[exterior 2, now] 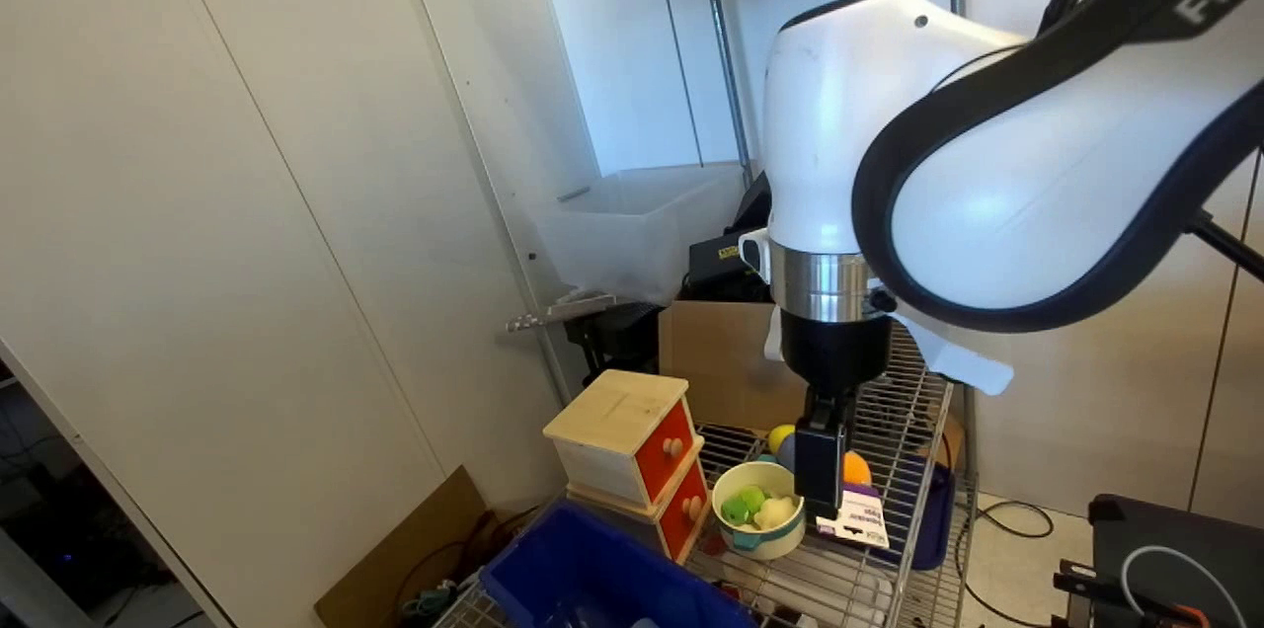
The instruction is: Put the orange plush toy inside the blue crate
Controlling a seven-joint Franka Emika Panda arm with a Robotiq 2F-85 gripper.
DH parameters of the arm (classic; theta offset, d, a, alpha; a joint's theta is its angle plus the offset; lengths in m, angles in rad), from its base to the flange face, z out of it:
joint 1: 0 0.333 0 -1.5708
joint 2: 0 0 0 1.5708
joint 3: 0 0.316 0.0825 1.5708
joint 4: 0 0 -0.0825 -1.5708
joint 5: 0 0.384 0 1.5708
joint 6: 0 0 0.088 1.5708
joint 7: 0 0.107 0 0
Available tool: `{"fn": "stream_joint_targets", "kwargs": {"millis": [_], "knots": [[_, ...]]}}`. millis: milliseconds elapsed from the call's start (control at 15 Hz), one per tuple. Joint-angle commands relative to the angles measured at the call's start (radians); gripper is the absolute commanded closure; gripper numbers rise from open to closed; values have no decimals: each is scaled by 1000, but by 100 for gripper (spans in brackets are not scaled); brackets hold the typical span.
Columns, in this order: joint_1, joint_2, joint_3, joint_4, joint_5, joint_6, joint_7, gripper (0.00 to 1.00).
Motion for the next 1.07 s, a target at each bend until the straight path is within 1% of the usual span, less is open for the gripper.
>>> {"fn": "stream_joint_targets", "kwargs": {"millis": [0,267,667,800,933,1000], "knots": [[-16,88,-22,67,-7,50,12,0],[-45,177,-49,144,-16,76,28,0],[-87,295,-77,270,9,40,30,0],[-103,308,-70,288,30,9,-6,0],[-129,293,-35,286,104,-53,-117,0],[-105,302,-65,265,41,8,-33,0]]}}
